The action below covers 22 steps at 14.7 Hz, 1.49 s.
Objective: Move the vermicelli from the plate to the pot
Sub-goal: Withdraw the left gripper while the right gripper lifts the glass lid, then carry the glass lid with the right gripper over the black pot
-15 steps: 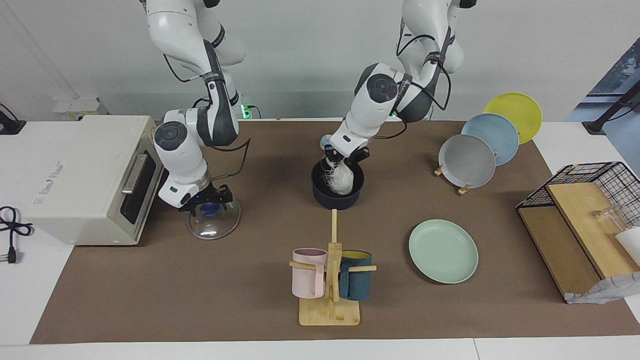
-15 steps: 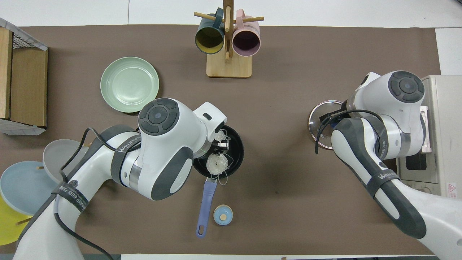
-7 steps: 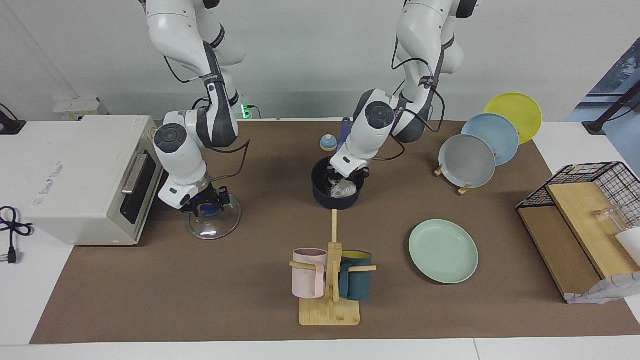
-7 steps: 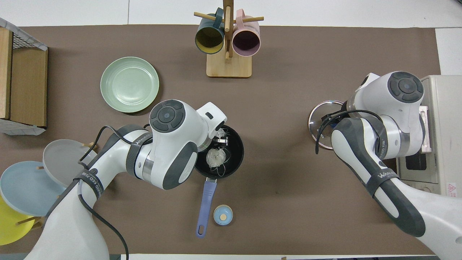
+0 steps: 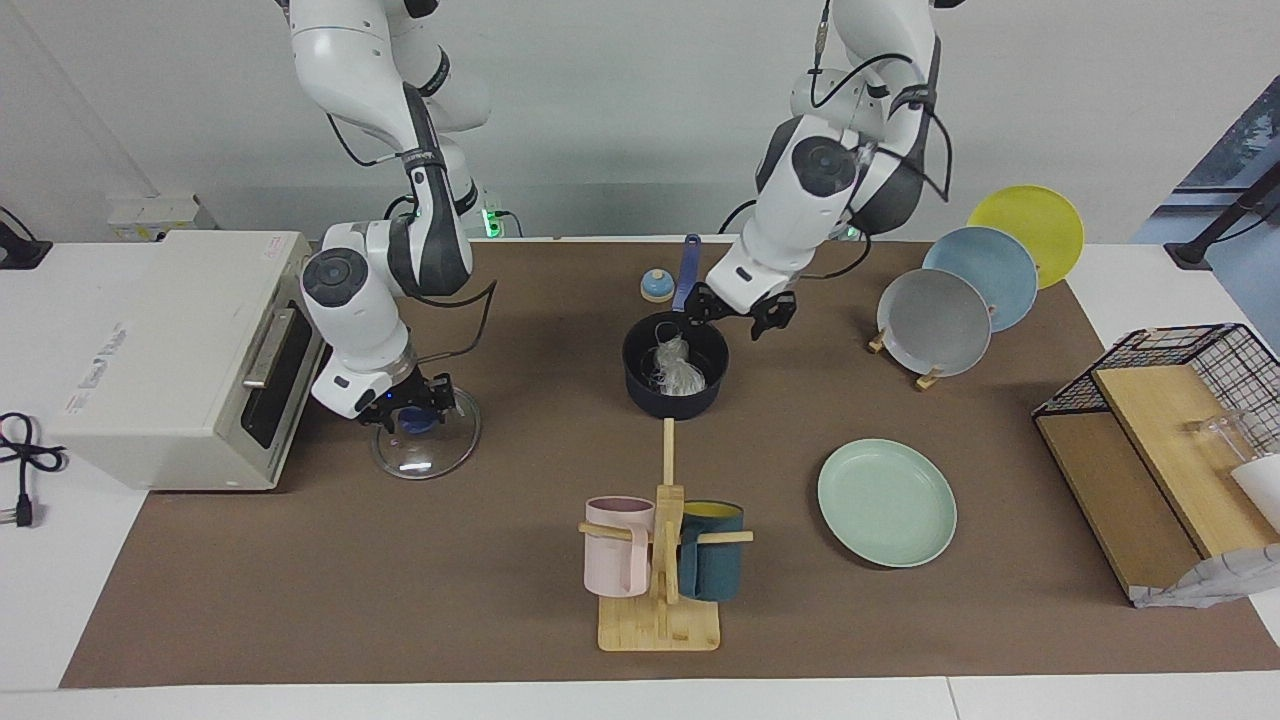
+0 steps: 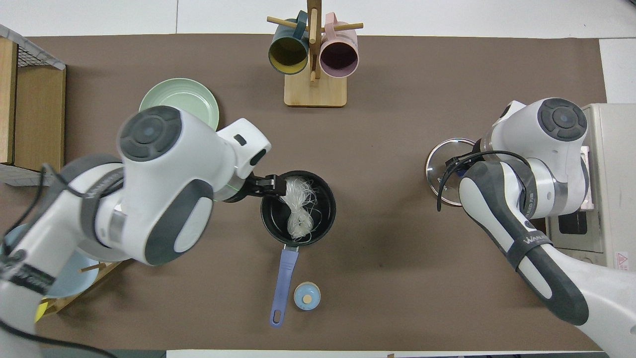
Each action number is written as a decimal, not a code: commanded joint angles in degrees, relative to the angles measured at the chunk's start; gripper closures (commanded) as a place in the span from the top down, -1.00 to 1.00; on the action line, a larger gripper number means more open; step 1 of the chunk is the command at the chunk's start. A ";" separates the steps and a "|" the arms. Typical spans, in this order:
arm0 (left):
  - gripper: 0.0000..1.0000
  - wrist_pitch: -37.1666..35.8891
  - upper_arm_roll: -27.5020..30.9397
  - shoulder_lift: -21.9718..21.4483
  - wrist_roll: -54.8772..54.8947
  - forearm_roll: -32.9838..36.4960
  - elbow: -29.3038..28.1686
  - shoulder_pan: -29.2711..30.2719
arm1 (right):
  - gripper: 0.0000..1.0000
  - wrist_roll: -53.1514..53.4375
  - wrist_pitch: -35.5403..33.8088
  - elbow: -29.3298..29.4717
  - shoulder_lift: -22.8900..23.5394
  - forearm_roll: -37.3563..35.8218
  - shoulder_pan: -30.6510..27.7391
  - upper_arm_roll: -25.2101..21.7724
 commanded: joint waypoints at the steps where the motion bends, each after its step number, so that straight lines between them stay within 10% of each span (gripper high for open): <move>1: 1.00 -7.43 -0.07 -4.59 6.63 2.91 2.80 7.70 | 0.40 0.62 -0.70 -0.22 -0.18 -0.28 -0.71 0.47; 7: 1.00 -12.64 -0.07 -5.48 17.37 8.28 7.74 18.18 | 0.08 0.80 -1.92 1.01 -0.18 0.07 0.08 0.55; 13: 1.00 -16.05 0.11 -4.96 17.04 9.60 10.62 20.74 | 0.08 6.74 -17.37 14.79 -0.18 3.15 1.49 5.46; 17: 1.00 -24.57 0.02 -1.18 16.95 9.69 20.11 20.74 | 0.08 20.44 -22.92 22.01 0.35 2.53 10.61 6.44; 22: 1.00 -24.07 -0.59 -1.87 17.12 9.78 18.90 22.67 | 0.08 40.32 -21.97 24.04 0.70 1.92 23.53 6.35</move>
